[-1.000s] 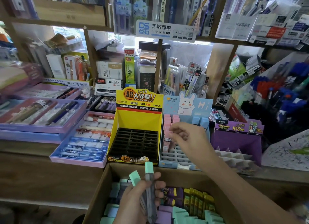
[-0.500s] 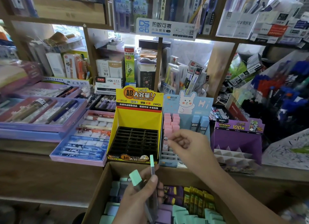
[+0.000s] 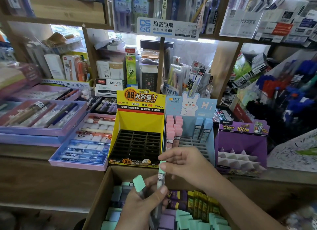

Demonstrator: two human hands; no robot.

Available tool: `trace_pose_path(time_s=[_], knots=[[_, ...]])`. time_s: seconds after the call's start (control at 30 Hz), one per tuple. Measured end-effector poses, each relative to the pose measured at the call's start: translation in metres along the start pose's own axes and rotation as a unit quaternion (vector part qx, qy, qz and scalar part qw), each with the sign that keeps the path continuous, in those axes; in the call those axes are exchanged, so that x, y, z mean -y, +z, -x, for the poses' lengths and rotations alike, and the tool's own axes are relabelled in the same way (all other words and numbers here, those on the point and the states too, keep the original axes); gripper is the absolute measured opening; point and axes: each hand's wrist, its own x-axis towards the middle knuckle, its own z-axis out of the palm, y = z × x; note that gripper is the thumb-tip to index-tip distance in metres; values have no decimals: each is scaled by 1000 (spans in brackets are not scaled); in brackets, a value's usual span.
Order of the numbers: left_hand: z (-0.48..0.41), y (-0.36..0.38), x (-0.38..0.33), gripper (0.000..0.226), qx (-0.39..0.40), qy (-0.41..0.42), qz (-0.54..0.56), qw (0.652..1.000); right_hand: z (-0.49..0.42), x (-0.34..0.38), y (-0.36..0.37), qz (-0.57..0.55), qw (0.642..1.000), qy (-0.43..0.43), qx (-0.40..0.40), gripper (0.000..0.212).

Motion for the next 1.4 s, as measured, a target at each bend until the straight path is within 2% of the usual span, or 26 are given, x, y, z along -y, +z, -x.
trace_pose_path(time_s=[0.13,0.27,0.4,0.53,0.67,0.83,1.13,1.4], knots=[[-5,-2,6,28,-17,-7,18,1000,1,2,-10,-50,999,11,2,18],[-4,1,7,13,-28,-16,50,998,2,7,-29,-41,999,1,-22,23],[-7,-3,9,17,-66,-8,15,998,5,18,-51,-9,997,-25,-78,25],[-9,-7,9,14,-68,-18,-15,997,9,29,-74,58,987,-58,-136,25],[-9,-8,8,14,-92,-46,-14,995,5,34,-95,120,969,-78,-199,26],[-18,-9,9,24,-106,-91,16,990,-5,31,-116,199,941,-105,-253,23],[-20,-12,10,25,-68,-114,50,990,-21,22,-119,233,930,-129,-255,22],[-14,0,-4,35,-92,-145,71,983,-47,25,-104,255,924,-131,-253,13]])
